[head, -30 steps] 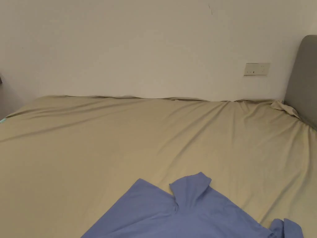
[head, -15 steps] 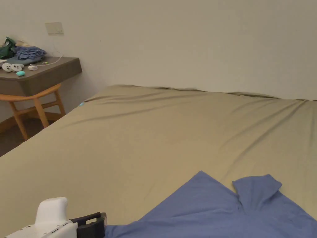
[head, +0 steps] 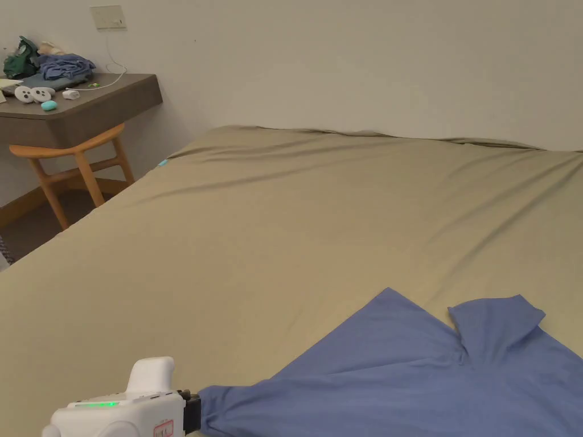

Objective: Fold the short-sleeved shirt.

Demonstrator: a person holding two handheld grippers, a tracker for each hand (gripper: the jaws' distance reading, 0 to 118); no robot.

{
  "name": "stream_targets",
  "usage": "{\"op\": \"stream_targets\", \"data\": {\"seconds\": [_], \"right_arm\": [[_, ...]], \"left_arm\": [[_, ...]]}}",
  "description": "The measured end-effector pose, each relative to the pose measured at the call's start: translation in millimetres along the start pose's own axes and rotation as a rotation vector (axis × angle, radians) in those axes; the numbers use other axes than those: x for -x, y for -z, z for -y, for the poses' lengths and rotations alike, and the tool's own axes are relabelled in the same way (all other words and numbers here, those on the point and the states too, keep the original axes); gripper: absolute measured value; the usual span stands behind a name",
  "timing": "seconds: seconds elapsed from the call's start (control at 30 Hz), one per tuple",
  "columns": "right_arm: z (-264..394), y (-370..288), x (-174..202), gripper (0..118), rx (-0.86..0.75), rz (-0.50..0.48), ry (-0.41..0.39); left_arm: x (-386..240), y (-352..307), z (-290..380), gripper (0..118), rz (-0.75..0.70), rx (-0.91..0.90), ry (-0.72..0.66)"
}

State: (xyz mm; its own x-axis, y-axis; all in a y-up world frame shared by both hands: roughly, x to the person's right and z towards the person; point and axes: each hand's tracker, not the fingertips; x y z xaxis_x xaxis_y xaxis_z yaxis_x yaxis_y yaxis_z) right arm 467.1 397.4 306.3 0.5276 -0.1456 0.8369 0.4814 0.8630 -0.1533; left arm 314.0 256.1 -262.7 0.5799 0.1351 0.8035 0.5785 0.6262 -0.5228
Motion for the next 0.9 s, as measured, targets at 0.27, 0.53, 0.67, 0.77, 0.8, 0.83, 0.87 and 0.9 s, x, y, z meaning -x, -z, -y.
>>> {"op": "stream_targets", "data": {"seconds": [0.27, 0.53, 0.67, 0.77, 0.8, 0.83, 0.87, 0.9], "right_arm": [[2, 12, -1, 2, 0.074, -0.031, -0.03], [1, 33, 4, 2, 0.133, -0.016, 0.006], [7, 58, -5, 2, 0.201, 0.021, 0.011], [6, 93, -32, 2, 0.276, 0.014, -0.029], [3, 107, -39, 2, 0.29, 0.042, -0.058], [-2, 123, -46, 2, 0.308, 0.068, -0.081], [-8, 142, -59, 2, 0.326, 0.056, -0.093], [-13, 159, -70, 2, 0.334, 0.038, -0.08]], "left_arm": [[-1, 73, -20, 118, -0.089, 0.079, -0.067], [-27, 92, -6, 51, -0.122, 0.119, 0.095], [-38, 75, -11, 3, -0.023, 0.065, 0.054], [-42, 60, -13, 3, 0.034, 0.009, -0.006], [-40, 54, -15, 3, 0.05, -0.007, -0.037], [-38, 48, -17, 3, 0.095, -0.022, -0.089], [-36, 41, -19, 3, 0.132, -0.037, -0.129], [-35, 35, -20, 3, 0.161, -0.044, -0.149]]}}
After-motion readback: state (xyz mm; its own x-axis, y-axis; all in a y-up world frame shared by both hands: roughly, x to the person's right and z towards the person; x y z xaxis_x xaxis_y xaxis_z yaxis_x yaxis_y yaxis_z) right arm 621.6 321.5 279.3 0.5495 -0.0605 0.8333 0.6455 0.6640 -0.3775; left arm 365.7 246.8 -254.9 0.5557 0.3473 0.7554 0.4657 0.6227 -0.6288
